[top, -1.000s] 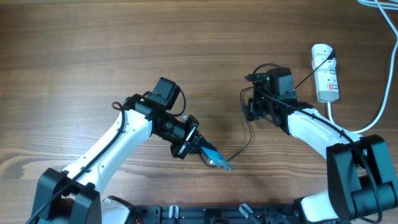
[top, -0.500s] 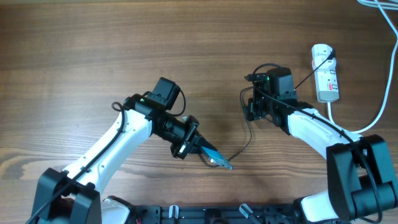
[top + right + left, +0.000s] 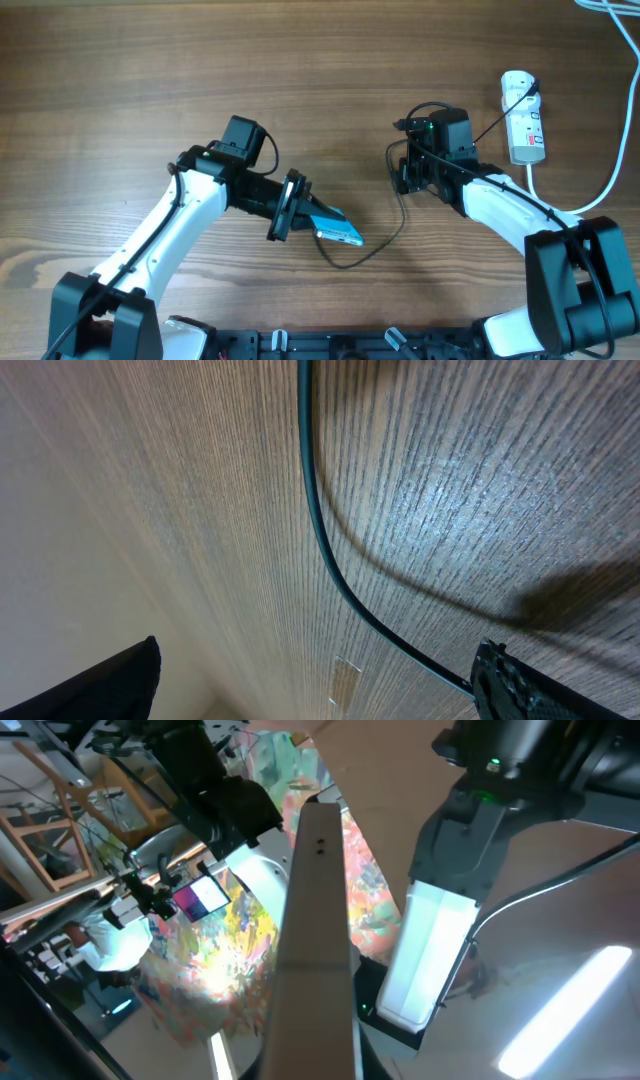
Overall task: Plug charger to phone and switch on socket
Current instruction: 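Rotate the phone with the left gripper, bottom edge toward the cable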
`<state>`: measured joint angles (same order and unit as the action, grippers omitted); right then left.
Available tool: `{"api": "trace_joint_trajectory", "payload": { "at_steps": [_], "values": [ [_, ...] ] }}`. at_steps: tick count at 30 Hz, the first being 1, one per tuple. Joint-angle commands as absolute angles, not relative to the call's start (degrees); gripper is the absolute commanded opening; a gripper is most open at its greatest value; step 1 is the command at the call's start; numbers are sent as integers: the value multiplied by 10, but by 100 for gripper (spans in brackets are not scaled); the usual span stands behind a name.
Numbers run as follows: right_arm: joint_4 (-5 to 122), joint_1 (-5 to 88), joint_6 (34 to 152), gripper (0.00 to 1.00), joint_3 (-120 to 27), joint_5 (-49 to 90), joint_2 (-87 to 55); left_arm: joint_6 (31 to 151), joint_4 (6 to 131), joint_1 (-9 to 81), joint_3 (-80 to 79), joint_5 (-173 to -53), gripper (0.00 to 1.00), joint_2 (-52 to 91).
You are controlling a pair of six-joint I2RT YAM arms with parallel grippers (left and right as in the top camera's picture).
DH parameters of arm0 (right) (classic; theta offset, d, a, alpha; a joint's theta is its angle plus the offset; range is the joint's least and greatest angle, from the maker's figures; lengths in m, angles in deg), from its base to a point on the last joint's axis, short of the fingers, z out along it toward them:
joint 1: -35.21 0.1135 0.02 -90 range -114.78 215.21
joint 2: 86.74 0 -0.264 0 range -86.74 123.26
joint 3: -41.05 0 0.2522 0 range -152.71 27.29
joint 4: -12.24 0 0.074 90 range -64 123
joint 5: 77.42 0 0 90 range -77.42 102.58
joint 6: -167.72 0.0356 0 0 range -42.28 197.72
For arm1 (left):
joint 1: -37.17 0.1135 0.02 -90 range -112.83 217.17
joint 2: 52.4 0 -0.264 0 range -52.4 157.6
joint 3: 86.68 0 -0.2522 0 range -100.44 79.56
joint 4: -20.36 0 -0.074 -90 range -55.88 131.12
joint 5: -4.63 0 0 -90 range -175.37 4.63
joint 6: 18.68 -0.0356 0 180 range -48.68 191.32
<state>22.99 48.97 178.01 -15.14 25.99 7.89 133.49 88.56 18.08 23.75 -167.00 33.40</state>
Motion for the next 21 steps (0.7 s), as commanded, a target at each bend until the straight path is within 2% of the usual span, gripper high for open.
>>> {"api": "trace_joint_trajectory", "payload": {
  "at_steps": [1, 21],
  "values": [
    [228, 488, 1787, 100, -153, 251, 82, 1322, 886, 183, 233, -1704, 4, 320],
    [228, 488, 1787, 100, -153, 251, 82, 1320, 886, 183, 233, -1693, 4, 320]
  ]
}}
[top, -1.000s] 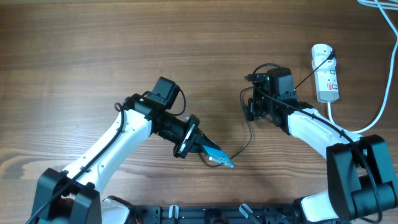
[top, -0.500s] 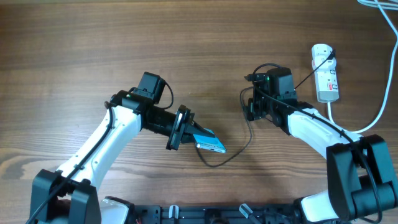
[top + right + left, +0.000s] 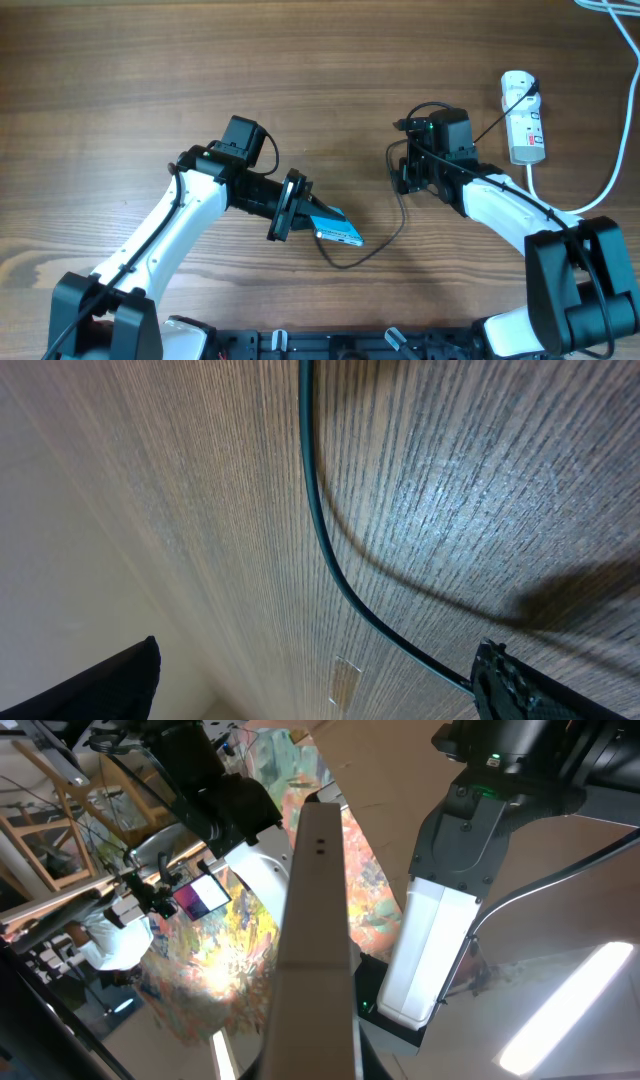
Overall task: Plug charger to phone and switch on socket
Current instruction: 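Rotate the phone with the left gripper, bottom edge toward the cable, then raise the phone upright with the left gripper and move it left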
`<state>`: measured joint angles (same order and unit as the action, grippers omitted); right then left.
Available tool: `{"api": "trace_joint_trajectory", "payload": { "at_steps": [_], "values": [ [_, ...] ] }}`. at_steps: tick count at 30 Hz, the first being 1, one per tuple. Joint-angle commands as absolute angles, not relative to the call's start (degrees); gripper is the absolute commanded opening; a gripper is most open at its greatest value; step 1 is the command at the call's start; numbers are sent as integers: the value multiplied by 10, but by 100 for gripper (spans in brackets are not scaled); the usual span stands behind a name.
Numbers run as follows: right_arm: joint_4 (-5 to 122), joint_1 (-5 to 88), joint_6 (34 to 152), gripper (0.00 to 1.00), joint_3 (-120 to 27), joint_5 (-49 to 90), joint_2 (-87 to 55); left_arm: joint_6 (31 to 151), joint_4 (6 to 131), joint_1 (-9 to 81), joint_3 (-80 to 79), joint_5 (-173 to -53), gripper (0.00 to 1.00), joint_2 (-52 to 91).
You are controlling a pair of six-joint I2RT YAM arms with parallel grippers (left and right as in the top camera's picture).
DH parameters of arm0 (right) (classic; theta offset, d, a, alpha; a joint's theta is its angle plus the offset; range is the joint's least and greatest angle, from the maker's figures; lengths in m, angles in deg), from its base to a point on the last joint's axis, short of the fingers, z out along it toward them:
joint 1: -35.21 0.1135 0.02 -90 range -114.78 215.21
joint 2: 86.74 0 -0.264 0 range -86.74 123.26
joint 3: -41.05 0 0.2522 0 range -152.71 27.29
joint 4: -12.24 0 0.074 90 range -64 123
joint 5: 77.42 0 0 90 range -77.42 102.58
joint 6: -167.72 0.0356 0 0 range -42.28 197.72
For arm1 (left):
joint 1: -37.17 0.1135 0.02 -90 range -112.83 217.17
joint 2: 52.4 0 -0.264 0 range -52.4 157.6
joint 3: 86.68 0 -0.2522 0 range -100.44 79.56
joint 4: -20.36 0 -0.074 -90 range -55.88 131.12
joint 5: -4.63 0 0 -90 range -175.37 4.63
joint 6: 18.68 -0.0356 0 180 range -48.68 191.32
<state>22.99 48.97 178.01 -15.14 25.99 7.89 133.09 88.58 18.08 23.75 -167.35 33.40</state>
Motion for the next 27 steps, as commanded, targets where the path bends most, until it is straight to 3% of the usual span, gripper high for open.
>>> {"api": "trace_joint_trajectory", "payload": {
  "at_steps": [1, 7, 12, 18, 27],
  "values": [
    [228, 488, 1787, 100, -154, 251, 82, 1314, 886, 183, 233, -1668, 4, 320],
    [228, 488, 1787, 100, -153, 251, 82, 1292, 862, 182, 233, -1377, 4, 320],
    [228, 488, 1787, 100, -153, 251, 82, 1194, 829, 183, 233, -1075, 4, 320],
    [228, 488, 1787, 100, -153, 251, 82, 1059, 713, 186, 233, -963, 4, 320],
    [228, 488, 1787, 100, -153, 251, 82, 987, 847, 187, 233, -768, 4, 352]
  ]
}}
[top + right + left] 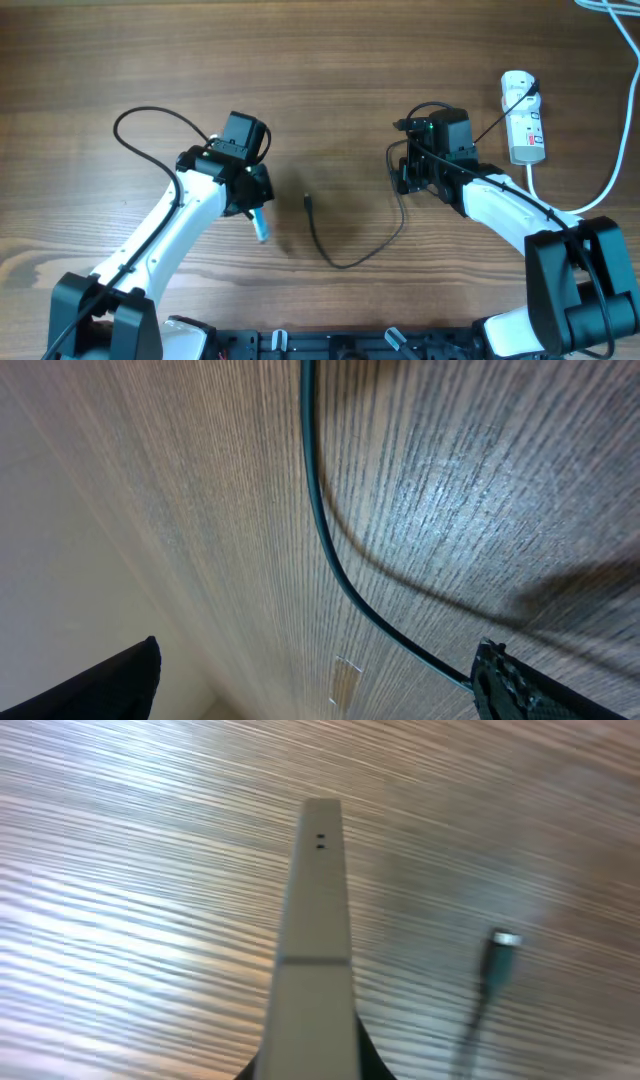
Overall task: Plug charger to phone and switch on socket
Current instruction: 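Raise the phone upright with the left gripper and move it left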
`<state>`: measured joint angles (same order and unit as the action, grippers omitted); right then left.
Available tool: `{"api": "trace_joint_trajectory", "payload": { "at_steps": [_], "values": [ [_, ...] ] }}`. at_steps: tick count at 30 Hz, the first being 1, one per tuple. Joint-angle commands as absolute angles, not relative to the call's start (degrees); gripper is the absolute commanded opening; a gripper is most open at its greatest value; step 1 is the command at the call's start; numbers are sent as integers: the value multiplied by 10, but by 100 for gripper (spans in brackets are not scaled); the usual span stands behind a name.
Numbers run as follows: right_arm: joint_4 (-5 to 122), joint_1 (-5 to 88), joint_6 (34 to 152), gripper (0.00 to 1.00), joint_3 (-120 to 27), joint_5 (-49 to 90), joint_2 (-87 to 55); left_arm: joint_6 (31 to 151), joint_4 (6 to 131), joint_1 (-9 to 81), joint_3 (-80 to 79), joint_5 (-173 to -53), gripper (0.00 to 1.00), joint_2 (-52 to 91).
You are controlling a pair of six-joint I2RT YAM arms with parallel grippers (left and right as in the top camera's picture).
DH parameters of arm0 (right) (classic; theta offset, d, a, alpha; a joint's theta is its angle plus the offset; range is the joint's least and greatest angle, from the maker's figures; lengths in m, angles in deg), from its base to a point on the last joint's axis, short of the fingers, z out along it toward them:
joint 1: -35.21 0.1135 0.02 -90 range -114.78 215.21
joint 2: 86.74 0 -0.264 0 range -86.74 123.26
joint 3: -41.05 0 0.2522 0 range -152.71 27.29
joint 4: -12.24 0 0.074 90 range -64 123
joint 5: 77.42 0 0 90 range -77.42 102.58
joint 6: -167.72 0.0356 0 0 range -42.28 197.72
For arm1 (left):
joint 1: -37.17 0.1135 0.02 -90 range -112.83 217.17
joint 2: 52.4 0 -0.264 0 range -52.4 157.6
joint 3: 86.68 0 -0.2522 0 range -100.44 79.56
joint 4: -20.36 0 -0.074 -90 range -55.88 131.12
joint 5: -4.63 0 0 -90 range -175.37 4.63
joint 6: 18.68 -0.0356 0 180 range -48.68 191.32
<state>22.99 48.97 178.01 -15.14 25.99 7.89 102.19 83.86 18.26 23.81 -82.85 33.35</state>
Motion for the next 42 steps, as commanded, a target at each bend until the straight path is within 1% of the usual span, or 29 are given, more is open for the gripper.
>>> {"api": "trace_joint_trajectory", "payload": {
  "at_steps": [1, 4, 7, 8, 9, 10, 12, 16, 18, 21, 24, 26, 29, 31, 37, 39, 42],
  "values": [
    [228, 488, 1787, 100, -154, 251, 82, 987, 848, 186, 233, -772, 4, 384],
    [228, 488, 1787, 100, -154, 251, 82, 987, 841, 186, 233, -782, 4, 461],
    [228, 488, 1787, 100, -153, 251, 82, 987, 835, 186, 233, -782, 4, 482],
    [229, 488, 1787, 100, -153, 251, 82, 987, 835, 187, 233, -783, 18, 482],
    [228, 488, 1787, 100, -153, 251, 82, 987, 836, 187, 233, -783, 20, 482],
    [228, 488, 1787, 100, -153, 251, 82, 987, 836, 187, 233, -782, 16, 482],
    [228, 488, 1787, 100, -153, 251, 82, 987, 833, 187, 233, -783, 4, 482],
    [228, 488, 1787, 100, -153, 251, 82, 992, 831, 187, 229, -783, 4, 467],
    [228, 488, 1787, 100, -153, 251, 82, 992, 832, 188, 214, -806, 4, 430],
    [228, 488, 1787, 100, -153, 251, 82, 991, 802, 224, 192, -947, 4, 371],
    [228, 488, 1787, 100, -153, 251, 82, 991, 711, 283, 192, -1159, 4, 354],
    [228, 488, 1787, 100, -153, 251, 82, 991, 664, 315, 192, -1233, 4, 357],
    [228, 488, 1787, 100, -153, 251, 82, 982, 641, 356, 192, -1274, 4, 358],
    [227, 488, 1787, 100, -154, 250, 82, 954, 641, 379, 194, -1281, 4, 358],
    [221, 488, 1787, 100, -154, 251, 82, 939, 624, 386, 195, -1280, 4, 411],
    [222, 488, 1787, 100, -154, 251, 82, 912, 611, 386, 195, -1333, 4, 447],
    [223, 488, 1787, 100, -153, 251, 82, 907, 583, 391, 195, -1402, 4, 480]
  ]
}}
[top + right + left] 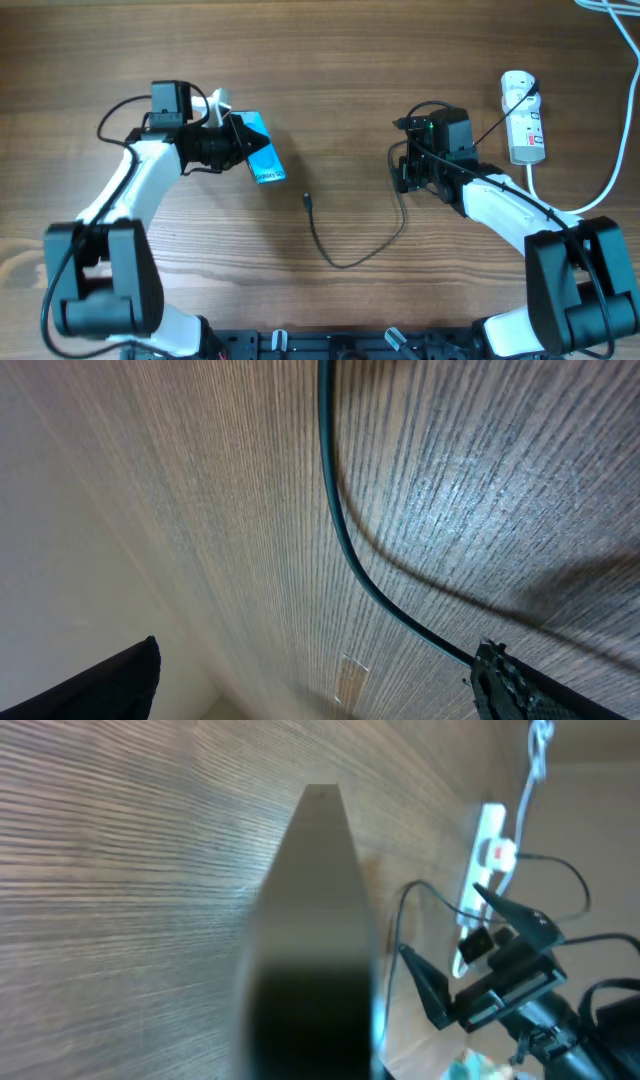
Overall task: Plug charger to phone and switch on socket
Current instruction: 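Raise the phone upright with the left gripper and move it left, then move the right gripper down and grasp the black USB-C plug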
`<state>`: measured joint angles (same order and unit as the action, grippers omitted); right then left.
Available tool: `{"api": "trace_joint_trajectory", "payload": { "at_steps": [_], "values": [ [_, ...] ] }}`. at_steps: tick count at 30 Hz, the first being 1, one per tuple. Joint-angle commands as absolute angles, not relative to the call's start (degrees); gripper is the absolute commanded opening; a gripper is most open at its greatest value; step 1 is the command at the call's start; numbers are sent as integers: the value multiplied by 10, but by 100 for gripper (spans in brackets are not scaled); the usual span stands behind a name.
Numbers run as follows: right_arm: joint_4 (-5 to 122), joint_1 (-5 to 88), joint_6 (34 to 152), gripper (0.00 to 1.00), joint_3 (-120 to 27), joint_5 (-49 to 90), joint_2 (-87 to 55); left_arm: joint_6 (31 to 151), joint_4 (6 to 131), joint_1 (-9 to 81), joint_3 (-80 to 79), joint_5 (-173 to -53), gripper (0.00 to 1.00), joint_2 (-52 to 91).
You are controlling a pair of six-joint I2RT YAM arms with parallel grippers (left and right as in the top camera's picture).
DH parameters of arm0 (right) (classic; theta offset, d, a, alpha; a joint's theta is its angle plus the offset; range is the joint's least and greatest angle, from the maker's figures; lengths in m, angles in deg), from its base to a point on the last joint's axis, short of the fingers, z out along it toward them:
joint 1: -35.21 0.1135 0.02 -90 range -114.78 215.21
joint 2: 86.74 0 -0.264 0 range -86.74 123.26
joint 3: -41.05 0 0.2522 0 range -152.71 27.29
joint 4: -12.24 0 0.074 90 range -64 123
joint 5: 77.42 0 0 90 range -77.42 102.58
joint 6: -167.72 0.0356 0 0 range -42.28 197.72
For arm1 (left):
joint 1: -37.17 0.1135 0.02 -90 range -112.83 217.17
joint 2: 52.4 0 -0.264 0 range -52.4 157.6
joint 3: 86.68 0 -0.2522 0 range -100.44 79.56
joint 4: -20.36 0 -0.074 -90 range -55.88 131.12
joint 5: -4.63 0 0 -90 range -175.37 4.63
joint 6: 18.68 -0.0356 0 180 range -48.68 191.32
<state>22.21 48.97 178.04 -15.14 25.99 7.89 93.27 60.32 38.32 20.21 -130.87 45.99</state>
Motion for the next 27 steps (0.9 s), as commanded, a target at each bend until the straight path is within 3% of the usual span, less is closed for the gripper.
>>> {"api": "trace_joint_trajectory", "payload": {
  "at_steps": [1, 3, 10, 15, 17, 19, 22, 27],
  "values": [
    [221, 488, 1798, 100, -154, 244, 82, 889, 574, 396, 195, -1442, 4, 487],
    [223, 488, 1832, 100, -153, 225, 82, 836, 568, 417, 195, -1535, 4, 494],
    [244, 488, 1816, 100, -153, 198, 82, 820, 573, 437, 195, -1522, 4, 494],
    [249, 488, 1334, 100, -155, 197, 78, 820, 575, 437, 195, -1522, 4, 494],
    [269, 487, 1235, 100, -168, 199, 51, 820, 574, 437, 195, -1522, 4, 494],
    [331, 487, 1169, 100, -210, 215, 19, 820, 574, 437, 195, -1522, 4, 494],
    [566, 487, 1086, 100, -360, 212, 8, 820, 574, 437, 195, -1522, 4, 494],
    [736, 496, 1060, 100, -484, 210, 8, 820, 572, 437, 195, -1522, 4, 494]
  ]
}}
